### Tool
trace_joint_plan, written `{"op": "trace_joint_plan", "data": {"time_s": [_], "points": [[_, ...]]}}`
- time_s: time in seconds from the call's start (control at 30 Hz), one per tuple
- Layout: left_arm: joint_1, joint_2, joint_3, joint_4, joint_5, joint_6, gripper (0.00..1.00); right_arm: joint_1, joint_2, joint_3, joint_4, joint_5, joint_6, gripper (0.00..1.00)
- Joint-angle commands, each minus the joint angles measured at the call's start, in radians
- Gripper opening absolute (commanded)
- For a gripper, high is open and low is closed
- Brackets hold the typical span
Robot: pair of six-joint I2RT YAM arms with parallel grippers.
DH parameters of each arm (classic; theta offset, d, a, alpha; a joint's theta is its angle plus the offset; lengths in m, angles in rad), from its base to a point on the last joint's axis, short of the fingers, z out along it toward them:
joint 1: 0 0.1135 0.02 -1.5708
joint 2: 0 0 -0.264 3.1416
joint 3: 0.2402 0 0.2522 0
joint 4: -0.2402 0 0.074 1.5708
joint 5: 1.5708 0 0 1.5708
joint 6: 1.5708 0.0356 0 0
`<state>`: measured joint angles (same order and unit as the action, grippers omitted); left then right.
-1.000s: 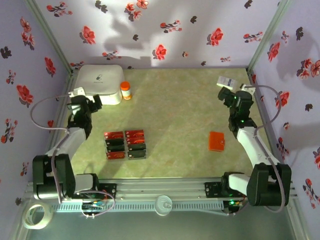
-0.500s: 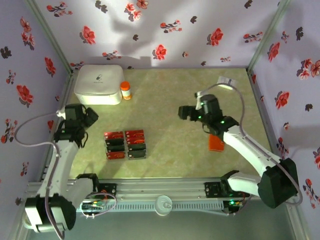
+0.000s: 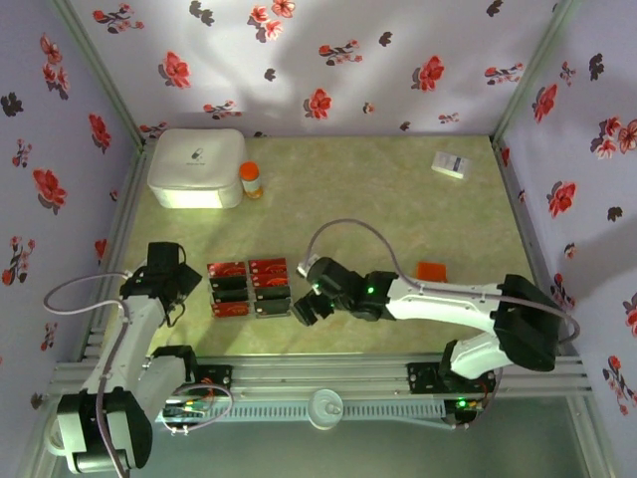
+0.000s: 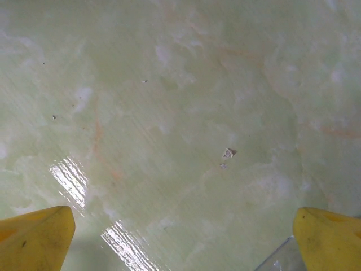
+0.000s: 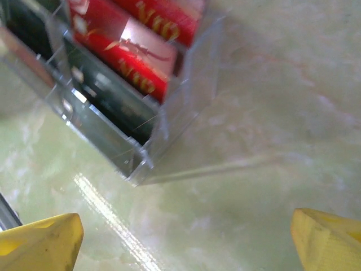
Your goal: Put the credit cards into the card holder
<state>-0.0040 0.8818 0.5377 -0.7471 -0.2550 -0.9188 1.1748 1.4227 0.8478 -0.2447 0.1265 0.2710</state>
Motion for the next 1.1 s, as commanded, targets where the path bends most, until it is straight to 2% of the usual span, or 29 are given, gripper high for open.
{"op": "trace_joint_plan", "data": {"time_s": [0.0, 0.57, 0.83, 1.07], "points": [[-0.011, 0.005, 0.001, -0.015, -0.023, -0.013, 1.00, 0.046, 0.039, 0.012, 0.002, 0.067, -0.053, 0.96], [-0.062, 0.045, -0.003, -0.014, -0.023, 0.036, 1.00, 0.070, 0.217, 0.065, 0.074, 0.101, -0.090, 0.97], [-0.092, 0.087, 0.006, 0.010, -0.025, 0.040, 1.00, 0.069, 0.258, 0.082, 0.097, 0.240, -0.098, 0.97], [-0.136, 0.147, 0.026, 0.053, -0.024, 0.038, 1.00, 0.011, 0.260, 0.068, 0.116, 0.298, -0.080, 0.97]]}}
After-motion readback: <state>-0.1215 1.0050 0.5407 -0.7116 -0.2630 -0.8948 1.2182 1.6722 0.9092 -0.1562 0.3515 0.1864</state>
